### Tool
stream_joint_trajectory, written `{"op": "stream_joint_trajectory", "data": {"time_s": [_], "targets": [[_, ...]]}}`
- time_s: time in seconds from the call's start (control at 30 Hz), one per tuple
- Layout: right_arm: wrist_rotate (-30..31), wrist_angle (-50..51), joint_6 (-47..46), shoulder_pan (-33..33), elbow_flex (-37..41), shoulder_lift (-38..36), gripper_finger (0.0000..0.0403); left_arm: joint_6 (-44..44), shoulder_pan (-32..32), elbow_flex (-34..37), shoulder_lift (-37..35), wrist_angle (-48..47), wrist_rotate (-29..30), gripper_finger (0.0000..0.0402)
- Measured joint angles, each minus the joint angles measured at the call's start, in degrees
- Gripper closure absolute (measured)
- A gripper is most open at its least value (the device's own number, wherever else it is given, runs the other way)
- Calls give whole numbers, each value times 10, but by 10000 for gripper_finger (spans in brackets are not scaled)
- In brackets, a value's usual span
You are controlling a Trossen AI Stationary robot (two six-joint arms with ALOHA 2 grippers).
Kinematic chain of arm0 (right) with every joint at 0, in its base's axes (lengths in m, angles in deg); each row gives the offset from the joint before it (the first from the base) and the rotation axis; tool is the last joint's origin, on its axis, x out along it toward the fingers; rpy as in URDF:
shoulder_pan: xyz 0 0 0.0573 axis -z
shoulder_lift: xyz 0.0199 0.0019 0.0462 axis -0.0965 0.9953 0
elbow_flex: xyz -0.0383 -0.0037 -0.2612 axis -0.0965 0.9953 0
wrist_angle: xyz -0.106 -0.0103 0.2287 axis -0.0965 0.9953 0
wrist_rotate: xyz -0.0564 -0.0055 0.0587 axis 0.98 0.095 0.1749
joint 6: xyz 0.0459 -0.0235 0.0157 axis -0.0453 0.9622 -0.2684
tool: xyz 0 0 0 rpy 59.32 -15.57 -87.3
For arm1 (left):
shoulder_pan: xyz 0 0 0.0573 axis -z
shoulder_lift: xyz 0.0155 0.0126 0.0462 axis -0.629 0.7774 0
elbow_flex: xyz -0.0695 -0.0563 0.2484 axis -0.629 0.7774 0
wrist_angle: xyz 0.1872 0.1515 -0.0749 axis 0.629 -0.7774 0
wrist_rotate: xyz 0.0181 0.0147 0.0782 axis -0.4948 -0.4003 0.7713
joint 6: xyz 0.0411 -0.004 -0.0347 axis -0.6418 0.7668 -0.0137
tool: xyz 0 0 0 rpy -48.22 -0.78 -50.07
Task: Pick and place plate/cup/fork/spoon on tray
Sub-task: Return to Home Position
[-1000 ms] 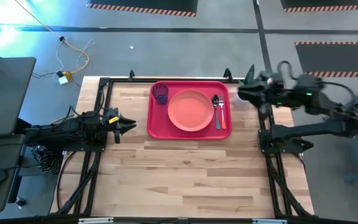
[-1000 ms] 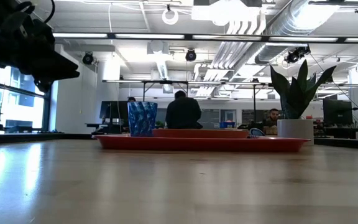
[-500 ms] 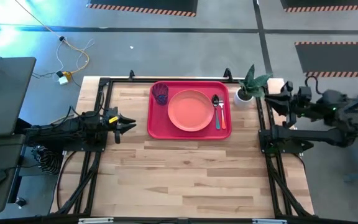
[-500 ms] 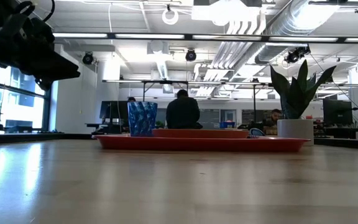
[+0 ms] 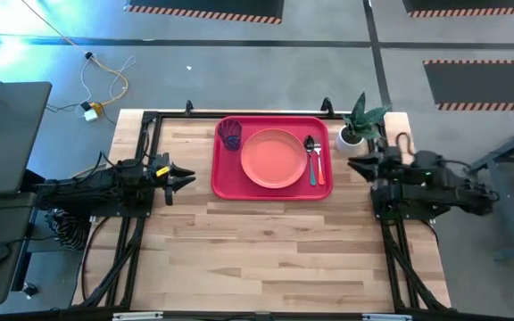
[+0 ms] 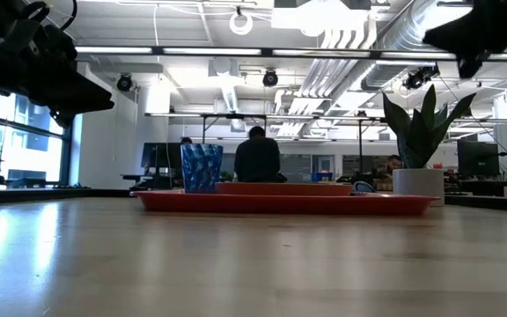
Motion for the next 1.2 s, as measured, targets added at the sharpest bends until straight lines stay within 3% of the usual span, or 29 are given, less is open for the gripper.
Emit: {"op": "stream_joint_trajectory", "data": {"time_s": [0.43, 0.6, 1.2], "targets": [[-27, -119, -84, 0, 171, -1, 341, 0, 0, 0, 0, 0, 1, 304], [-69, -151, -81, 0, 183, 0, 341, 0, 0, 0, 0, 0, 1, 304], [-60, -150, -87, 0, 183, 0, 341, 0, 0, 0, 0, 0, 1, 304]]}}
